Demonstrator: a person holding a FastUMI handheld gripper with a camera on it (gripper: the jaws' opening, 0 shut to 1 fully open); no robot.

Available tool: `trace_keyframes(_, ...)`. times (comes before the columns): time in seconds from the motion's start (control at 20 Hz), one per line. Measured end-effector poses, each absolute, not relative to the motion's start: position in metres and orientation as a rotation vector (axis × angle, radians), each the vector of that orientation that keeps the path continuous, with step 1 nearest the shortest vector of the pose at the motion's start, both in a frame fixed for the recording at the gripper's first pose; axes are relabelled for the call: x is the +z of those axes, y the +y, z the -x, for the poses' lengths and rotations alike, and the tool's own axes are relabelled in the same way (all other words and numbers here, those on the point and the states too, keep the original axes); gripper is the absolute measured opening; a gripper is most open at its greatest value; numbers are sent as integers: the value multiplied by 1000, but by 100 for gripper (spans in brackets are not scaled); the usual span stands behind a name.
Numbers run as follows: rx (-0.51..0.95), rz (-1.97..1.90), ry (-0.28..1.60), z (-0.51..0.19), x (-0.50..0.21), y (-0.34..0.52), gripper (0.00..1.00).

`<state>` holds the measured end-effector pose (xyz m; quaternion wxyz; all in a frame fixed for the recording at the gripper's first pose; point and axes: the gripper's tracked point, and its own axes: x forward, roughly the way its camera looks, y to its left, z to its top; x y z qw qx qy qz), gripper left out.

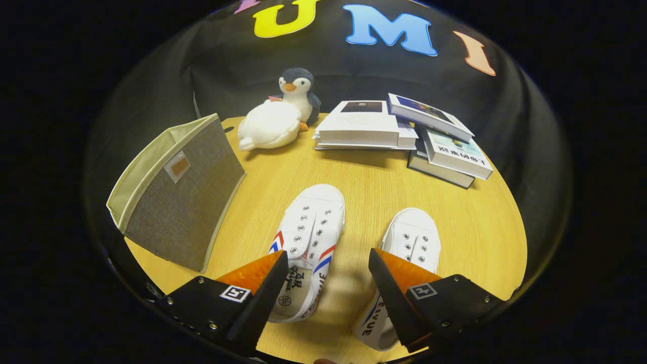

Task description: Open the storage box then place both shoes into the box .Put the left shoe in first, then the right shoe, with the right side of both shoes facing outward in a uniform manner.

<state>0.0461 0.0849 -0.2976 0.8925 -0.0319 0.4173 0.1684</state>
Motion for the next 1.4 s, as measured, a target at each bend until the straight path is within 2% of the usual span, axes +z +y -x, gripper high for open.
trace_keyframes(0.15,361,69,906,-45,-311,88,98)
trace_keyframes(0.3,367,66,945,-43,-324,92,86)
trace_keyframes(0.45,358,46,977,-37,-335,94,87)
trace_keyframes(0.5,353,16,995,-37,-343,98,71)
trace_keyframes(0.65,361,-94,1028,-31,-341,105,69)
trace_keyframes(0.75,349,-128,1043,-31,-343,109,48)
trace_keyframes(0.85,354,-129,1047,-27,-339,108,47)
trace_keyframes(0.9,338,-151,1051,-29,-340,109,30)
trace_keyframes(1.05,323,-158,1074,-30,-341,111,29)
trace_keyframes(1.1,270,-180,1040,-41,-343,101,29)
trace_keyframes(1.15,256,-208,1070,-33,-343,105,1)
trace_keyframes(1.4,249,-301,1101,-27,-329,113,1)
